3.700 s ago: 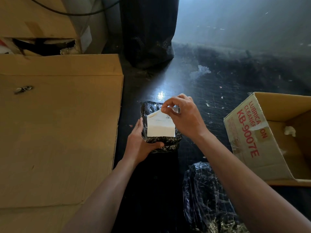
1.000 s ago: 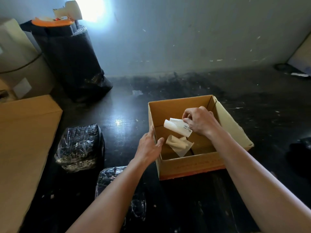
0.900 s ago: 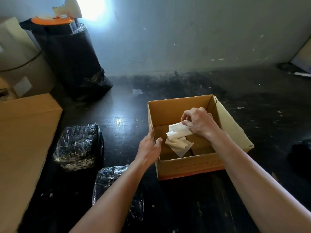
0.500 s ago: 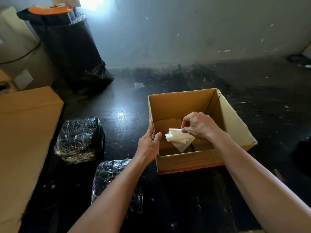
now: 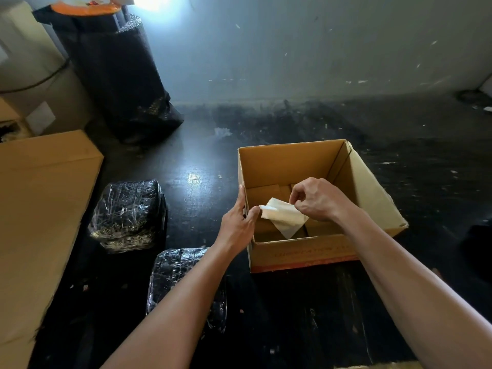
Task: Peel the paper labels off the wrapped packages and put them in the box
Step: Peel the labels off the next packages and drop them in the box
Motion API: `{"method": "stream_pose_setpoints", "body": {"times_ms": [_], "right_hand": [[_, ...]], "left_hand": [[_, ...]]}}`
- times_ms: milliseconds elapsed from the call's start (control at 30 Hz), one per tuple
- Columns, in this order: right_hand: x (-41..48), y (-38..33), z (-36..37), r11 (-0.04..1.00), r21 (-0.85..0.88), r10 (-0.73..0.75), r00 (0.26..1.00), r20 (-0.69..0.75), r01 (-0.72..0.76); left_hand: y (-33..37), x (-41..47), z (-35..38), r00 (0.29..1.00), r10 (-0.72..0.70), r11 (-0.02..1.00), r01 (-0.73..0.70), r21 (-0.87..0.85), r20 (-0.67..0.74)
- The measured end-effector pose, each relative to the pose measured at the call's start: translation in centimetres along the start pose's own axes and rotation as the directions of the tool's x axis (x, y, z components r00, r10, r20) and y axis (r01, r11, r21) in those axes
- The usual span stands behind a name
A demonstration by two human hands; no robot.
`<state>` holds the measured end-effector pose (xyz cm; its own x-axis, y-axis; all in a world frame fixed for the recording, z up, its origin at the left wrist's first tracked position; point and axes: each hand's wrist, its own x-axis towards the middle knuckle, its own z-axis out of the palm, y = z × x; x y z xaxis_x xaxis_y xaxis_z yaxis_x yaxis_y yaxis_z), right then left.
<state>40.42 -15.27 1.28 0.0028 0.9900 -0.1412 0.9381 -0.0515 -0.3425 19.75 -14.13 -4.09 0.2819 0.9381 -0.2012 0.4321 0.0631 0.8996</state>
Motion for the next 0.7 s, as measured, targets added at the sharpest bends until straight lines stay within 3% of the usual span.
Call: {"method": "stream_pose_setpoints", "body": {"times_ms": [700], "right_hand": [[-1.2,-0.1,-0.6,0.997,0.059,-0.051,0.993,-0.107,0.057]], "left_hand": [[-0.4,0.1,0.0,0.998,0.057,0.998,-0.057,0.011,-0.014]]}}
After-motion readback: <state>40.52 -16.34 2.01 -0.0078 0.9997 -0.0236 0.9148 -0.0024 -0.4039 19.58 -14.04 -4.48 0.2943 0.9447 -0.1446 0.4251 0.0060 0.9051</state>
